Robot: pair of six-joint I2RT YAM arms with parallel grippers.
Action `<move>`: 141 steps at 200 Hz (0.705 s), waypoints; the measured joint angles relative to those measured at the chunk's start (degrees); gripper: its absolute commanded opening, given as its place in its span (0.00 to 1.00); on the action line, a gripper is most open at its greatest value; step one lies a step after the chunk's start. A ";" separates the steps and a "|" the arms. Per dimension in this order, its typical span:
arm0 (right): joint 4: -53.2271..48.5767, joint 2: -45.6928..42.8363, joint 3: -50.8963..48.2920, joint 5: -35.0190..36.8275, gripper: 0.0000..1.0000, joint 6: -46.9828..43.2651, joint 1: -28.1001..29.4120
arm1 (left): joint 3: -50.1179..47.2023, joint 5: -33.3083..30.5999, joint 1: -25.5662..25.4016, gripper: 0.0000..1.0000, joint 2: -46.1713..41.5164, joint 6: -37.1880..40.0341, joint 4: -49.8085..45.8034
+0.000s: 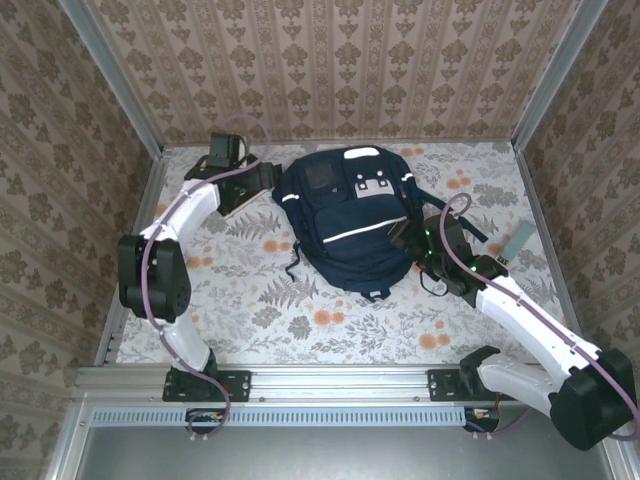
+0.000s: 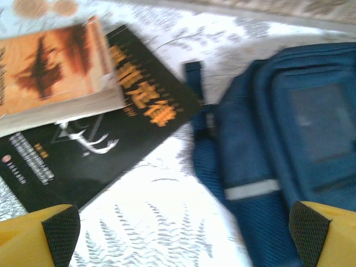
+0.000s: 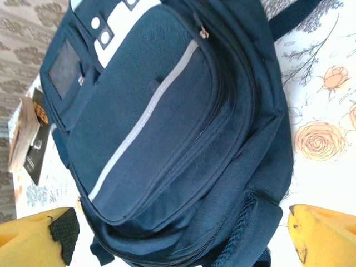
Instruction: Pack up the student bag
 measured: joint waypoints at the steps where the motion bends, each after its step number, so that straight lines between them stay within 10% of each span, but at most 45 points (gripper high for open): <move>1: 0.00 0.07 0.00 -0.07 0.98 0.00 0.00 | 0.02 0.22 0.20 1.00 0.20 0.00 0.07; 141: 2.91 -5.49 -3.21 -1.38 0.95 1.60 0.81 | 13.35 9.29 9.20 0.98 21.53 -2.69 -8.00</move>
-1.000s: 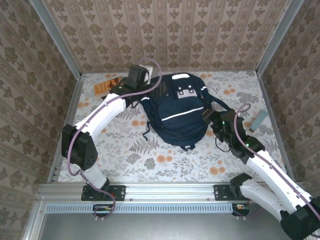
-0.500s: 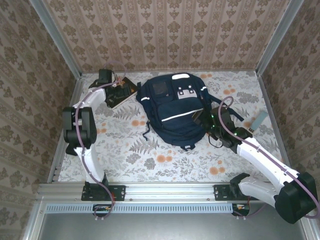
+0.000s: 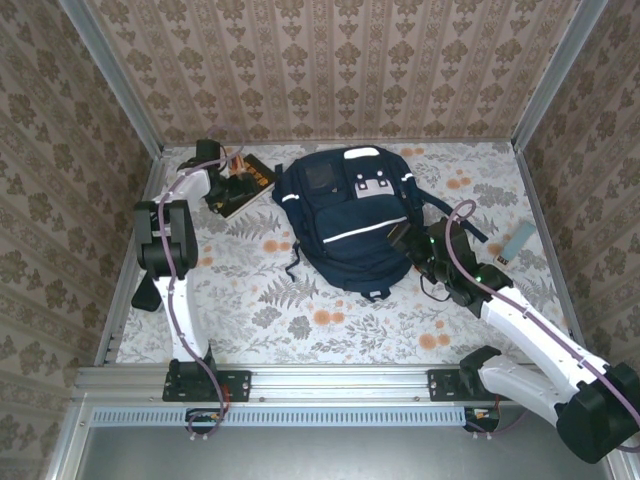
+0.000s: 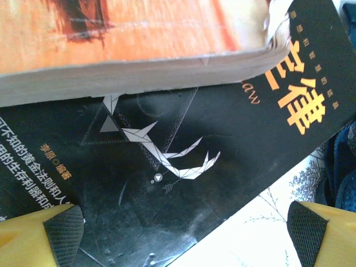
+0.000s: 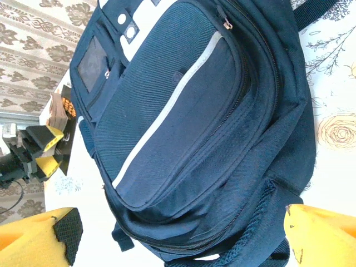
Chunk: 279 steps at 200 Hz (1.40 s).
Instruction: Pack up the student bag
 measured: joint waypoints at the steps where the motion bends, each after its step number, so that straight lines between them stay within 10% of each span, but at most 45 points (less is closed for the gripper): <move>1: -0.02 -0.07 0.00 0.00 0.95 0.00 0.00 | -0.09 0.00 -0.02 0.98 -0.07 0.00 0.02; 107: 1.51 2.38 0.07 -0.90 0.95 -0.02 0.00 | -29.44 4.57 -6.60 0.98 -19.45 -5.88 10.45; 195: 3.06 4.28 0.07 -1.29 0.94 -0.02 0.07 | -41.97 4.48 -21.68 0.98 -29.90 -14.49 14.34; 279: 0.96 17.88 12.09 0.74 0.83 -5.62 10.03 | -41.83 0.52 -9.73 0.89 -42.56 -13.35 4.70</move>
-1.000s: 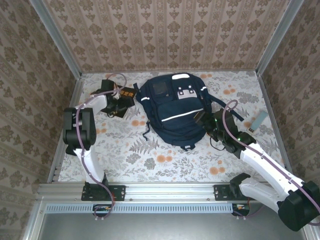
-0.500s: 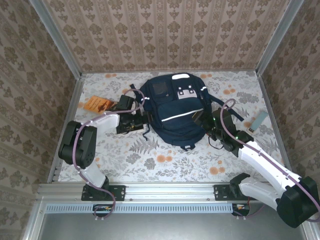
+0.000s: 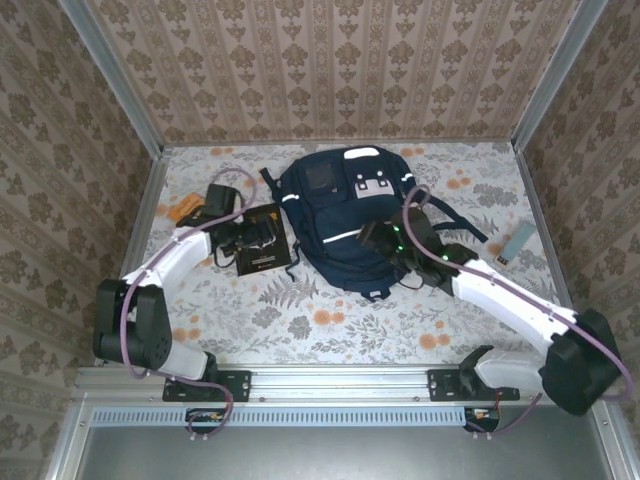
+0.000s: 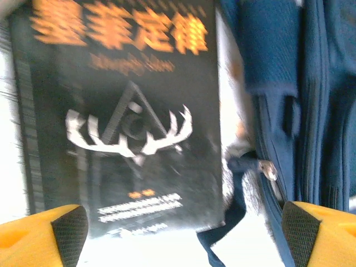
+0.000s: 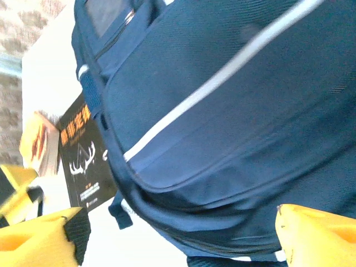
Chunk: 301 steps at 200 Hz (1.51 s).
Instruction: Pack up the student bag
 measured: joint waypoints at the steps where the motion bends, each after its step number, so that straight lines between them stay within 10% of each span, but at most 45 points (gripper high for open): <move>1: -0.17 0.46 0.57 0.20 0.83 -0.02 0.31 | -0.11 0.00 0.22 0.89 -0.09 0.02 0.07; 90: -8.85 47.41 49.27 3.26 0.58 -11.93 18.60 | -13.79 0.63 15.37 0.78 -7.34 -3.02 2.29; 170: -15.26 68.59 70.23 3.82 0.60 -14.43 18.40 | -16.70 0.35 17.03 0.84 -13.49 -3.87 3.02; 239: -16.59 68.08 68.48 1.16 0.62 -15.02 18.53 | -17.64 -0.46 17.38 0.87 -16.35 -4.79 3.06; 301: -13.31 53.18 44.92 -4.87 0.61 -14.97 23.71 | -18.27 -0.24 17.38 0.88 -19.87 -4.76 0.79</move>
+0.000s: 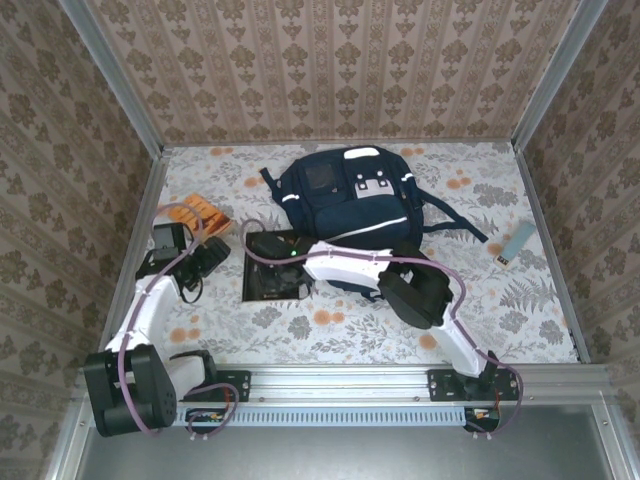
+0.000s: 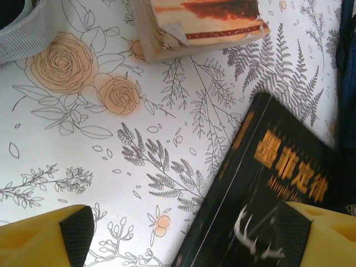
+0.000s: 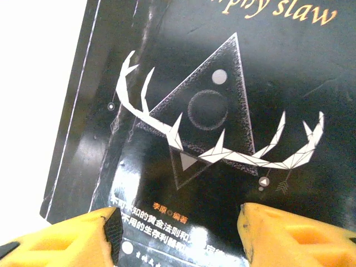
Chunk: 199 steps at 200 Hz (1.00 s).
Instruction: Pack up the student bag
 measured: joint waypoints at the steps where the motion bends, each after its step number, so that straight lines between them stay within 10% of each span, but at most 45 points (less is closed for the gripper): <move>1: 0.00 -0.15 -0.24 -0.09 0.61 0.00 0.07 | -0.02 0.00 -0.02 0.88 -0.09 0.00 -0.02; 199: -5.27 -7.17 -9.81 10.54 0.36 7.63 -0.85 | -4.68 10.32 -9.49 0.64 3.54 0.79 -0.61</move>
